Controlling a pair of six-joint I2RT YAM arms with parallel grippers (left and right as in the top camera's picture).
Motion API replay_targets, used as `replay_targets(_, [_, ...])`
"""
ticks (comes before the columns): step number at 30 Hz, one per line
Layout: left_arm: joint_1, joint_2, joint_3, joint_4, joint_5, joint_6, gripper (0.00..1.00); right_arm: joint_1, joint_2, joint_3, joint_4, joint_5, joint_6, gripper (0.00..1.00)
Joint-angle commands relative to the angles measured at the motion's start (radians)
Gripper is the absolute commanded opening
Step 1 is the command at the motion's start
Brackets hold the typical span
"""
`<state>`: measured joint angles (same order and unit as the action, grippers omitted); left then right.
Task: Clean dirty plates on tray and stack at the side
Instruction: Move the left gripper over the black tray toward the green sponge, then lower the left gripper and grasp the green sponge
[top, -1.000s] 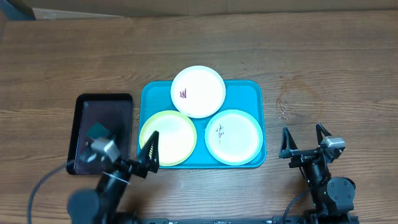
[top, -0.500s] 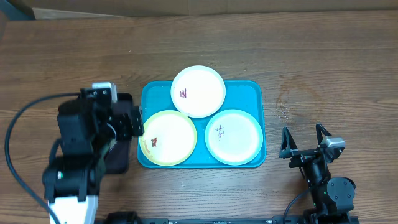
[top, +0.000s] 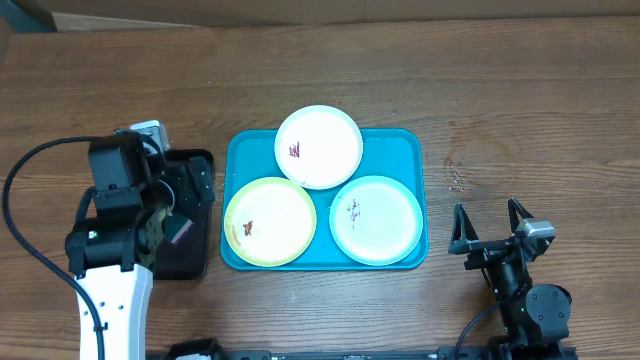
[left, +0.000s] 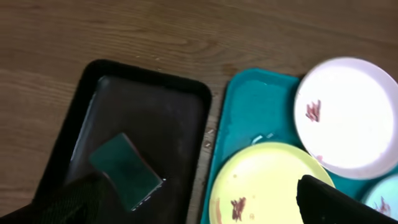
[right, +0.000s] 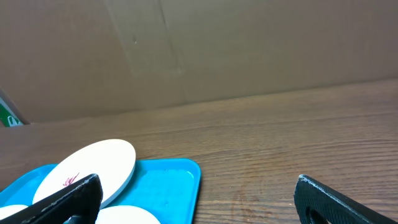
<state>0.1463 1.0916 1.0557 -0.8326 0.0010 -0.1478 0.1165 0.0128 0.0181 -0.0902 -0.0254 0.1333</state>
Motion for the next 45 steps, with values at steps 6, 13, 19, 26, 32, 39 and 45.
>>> replay_targets(6, [0.182,0.034,0.026,0.006,0.057,-0.215,1.00,-0.006,-0.007,-0.010,0.006,0.005,-0.004,1.00])
replay_targets(13, [0.190,0.052,0.026,-0.058,0.051,-0.210,1.00,-0.006,-0.007,-0.010,0.006,0.006,-0.004,1.00])
replay_targets(19, [0.194,0.105,0.026,-0.030,-0.006,-0.208,1.00,-0.006,-0.007,-0.010,0.006,0.005,-0.004,1.00])
replay_targets(26, [0.194,0.307,0.026,-0.050,-0.016,-0.250,1.00,-0.006,-0.007,-0.010,0.006,0.005,-0.004,1.00])
replay_targets(32, [0.198,0.473,0.026,-0.011,-0.086,-0.277,1.00,-0.006,-0.007,-0.010,0.006,0.006,-0.004,1.00])
replay_targets(39, [0.264,0.612,0.026,-0.002,0.016,-0.305,0.93,-0.006,-0.007,-0.010,0.006,0.006,-0.004,1.00])
replay_targets(45, [0.313,0.675,0.026,-0.013,0.096,-0.299,0.93,-0.006,-0.007,-0.010,0.006,0.005,-0.004,1.00])
